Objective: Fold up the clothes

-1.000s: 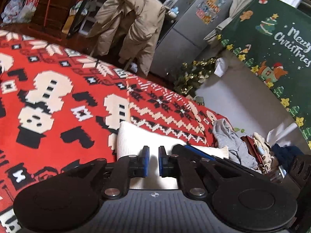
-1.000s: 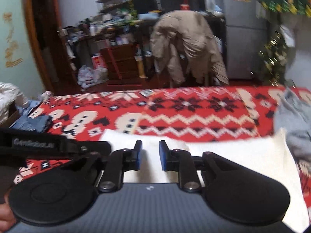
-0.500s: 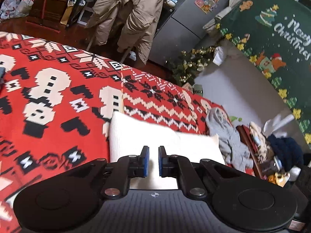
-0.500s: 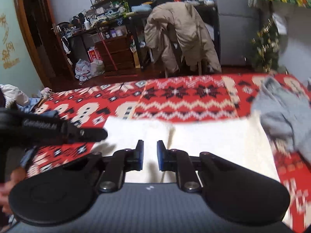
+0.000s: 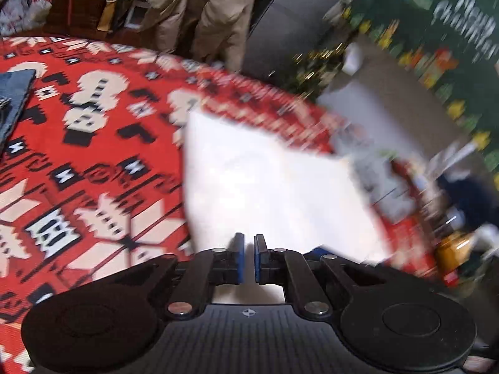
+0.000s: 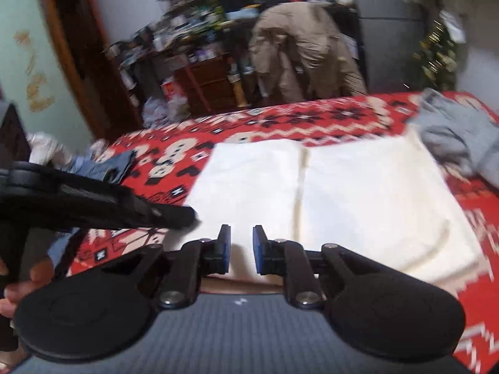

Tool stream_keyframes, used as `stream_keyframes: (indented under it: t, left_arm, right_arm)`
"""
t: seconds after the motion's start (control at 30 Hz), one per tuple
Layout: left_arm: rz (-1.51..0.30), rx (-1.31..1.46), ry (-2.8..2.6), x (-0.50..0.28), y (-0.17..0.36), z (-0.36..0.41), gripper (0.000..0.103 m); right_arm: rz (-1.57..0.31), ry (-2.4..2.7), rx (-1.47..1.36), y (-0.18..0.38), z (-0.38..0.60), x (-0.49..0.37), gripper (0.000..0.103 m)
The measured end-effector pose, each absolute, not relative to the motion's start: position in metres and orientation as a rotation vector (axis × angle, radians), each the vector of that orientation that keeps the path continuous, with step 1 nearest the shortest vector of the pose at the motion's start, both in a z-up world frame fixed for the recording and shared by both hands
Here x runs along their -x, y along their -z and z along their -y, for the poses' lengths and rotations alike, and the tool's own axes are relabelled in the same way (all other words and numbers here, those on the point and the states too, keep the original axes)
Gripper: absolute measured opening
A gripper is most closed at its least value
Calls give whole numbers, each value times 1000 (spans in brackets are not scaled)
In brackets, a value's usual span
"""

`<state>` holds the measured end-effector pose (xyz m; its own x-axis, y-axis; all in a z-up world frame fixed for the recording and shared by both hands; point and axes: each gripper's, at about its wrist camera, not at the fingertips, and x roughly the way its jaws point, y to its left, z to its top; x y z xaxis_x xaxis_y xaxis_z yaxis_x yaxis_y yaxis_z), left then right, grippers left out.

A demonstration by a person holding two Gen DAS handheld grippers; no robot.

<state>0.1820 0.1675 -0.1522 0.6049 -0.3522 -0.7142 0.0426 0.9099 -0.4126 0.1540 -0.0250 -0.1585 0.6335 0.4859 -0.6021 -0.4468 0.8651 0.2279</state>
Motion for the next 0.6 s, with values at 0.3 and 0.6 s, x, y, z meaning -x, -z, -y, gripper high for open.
stream_keyframes:
  t: [0.3,0.6]
  left_arm:
    - [-902,364,226,-164,149,-169,2]
    - [-915,401,236,-164,154,-172,3]
  right_arm:
    - [-769,-533,-82,163,42,-154,13]
    - [-747,-612,-38,167,24,-157,14]
